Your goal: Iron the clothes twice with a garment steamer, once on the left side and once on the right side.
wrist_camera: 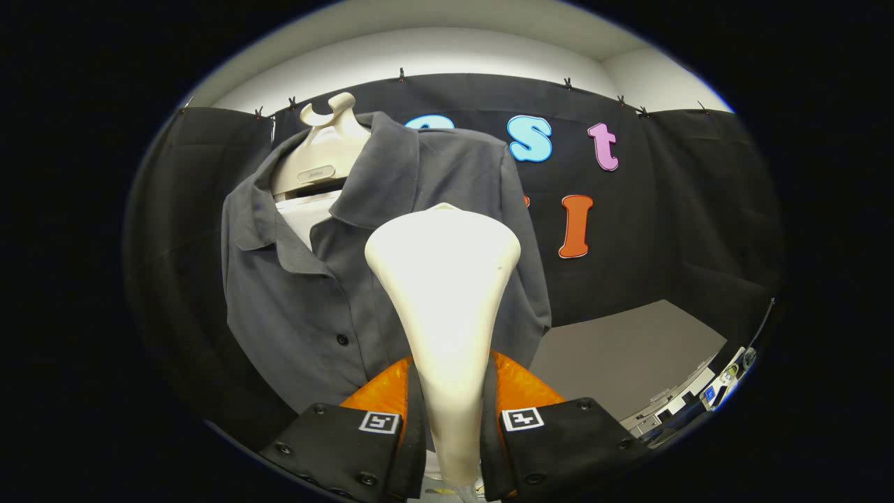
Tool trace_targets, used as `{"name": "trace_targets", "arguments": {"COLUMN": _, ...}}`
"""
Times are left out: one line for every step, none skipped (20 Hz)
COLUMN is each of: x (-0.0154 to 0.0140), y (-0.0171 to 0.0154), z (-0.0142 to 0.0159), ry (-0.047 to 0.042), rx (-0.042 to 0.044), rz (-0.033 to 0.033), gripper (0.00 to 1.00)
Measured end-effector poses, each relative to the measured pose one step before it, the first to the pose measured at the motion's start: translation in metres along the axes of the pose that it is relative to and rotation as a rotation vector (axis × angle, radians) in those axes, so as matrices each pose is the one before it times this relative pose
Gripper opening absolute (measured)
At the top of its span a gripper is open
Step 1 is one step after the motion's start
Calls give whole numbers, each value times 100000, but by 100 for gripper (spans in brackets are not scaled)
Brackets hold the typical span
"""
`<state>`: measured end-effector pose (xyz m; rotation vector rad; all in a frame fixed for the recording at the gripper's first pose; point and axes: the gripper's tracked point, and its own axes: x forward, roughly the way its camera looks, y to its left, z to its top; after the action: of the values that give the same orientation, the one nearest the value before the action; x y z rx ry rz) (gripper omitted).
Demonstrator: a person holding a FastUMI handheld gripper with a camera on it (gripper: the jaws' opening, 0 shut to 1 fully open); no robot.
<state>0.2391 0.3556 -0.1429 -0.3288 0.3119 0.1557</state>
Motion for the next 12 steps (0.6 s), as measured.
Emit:
{"name": "trace_targets", "arguments": {"x": 719, "y": 5, "z": -34, "ry": 743, "rx": -700, "rz": -952, "gripper": 39}}
{"name": "trace_targets", "arguments": {"x": 565, "y": 99, "z": -134, "ry": 770, "rx": -421, "rz": -324, "gripper": 39}}
{"name": "trace_targets", "arguments": {"x": 587, "y": 286, "z": -118, "ry": 294, "rx": 399, "rz": 139, "gripper": 39}}
{"name": "trace_targets", "arguments": {"x": 501, "y": 210, "z": -232, "ry": 950, "rx": 214, "rz": 101, "gripper": 40}}
{"name": "trace_targets", "arguments": {"x": 466, "y": 89, "z": -346, "ry": 1337, "rx": -111, "rz": -179, "gripper": 39}}
{"name": "trace_targets", "arguments": {"x": 243, "y": 119, "z": -316, "ry": 1034, "rx": -345, "rz": -61, "gripper": 40}}
{"name": "trace_targets", "arguments": {"x": 165, "y": 101, "z": -139, "ry": -40, "rx": -268, "rz": 63, "gripper": 40}}
{"name": "trace_targets", "arguments": {"x": 1, "y": 24, "z": -153, "ry": -264, "rx": 53, "rz": -165, "gripper": 40}}
{"name": "trace_targets", "arguments": {"x": 84, "y": -99, "z": -349, "ry": 473, "rx": 85, "rz": -218, "gripper": 40}}
{"name": "trace_targets", "arguments": {"x": 80, "y": -115, "z": -355, "ry": 373, "rx": 102, "rz": -193, "gripper": 40}}
{"name": "trace_targets", "arguments": {"x": 202, "y": 12, "z": -428, "ry": 629, "rx": -80, "rz": -160, "gripper": 40}}
{"name": "trace_targets", "arguments": {"x": 139, "y": -33, "z": -398, "ry": 924, "rx": 154, "rz": -126, "gripper": 40}}
